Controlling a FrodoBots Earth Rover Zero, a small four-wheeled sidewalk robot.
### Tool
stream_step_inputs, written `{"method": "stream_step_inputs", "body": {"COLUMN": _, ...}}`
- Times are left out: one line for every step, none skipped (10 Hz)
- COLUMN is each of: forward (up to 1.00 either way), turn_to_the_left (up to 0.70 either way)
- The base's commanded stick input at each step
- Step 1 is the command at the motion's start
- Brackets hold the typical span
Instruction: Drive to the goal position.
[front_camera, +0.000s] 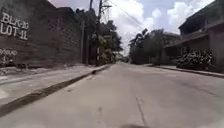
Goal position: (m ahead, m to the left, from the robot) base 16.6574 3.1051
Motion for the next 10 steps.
{"method": "stream_step_inputs", "body": {"forward": 1.0, "turn_to_the_left": 0.0}}
{"method": "stream_step_inputs", "body": {"forward": 1.0, "turn_to_the_left": 0.0}}
{"method": "stream_step_inputs", "body": {"forward": 1.0, "turn_to_the_left": 0.0}}
{"method": "stream_step_inputs", "body": {"forward": 1.0, "turn_to_the_left": 0.0}}
{"method": "stream_step_inputs", "body": {"forward": 1.0, "turn_to_the_left": 0.0}}
{"method": "stream_step_inputs", "body": {"forward": 1.0, "turn_to_the_left": 0.0}}
{"method": "stream_step_inputs", "body": {"forward": 1.0, "turn_to_the_left": 0.0}}
{"method": "stream_step_inputs", "body": {"forward": 1.0, "turn_to_the_left": 0.0}}
{"method": "stream_step_inputs", "body": {"forward": 1.0, "turn_to_the_left": 0.0}}
{"method": "stream_step_inputs", "body": {"forward": 1.0, "turn_to_the_left": 0.0}}
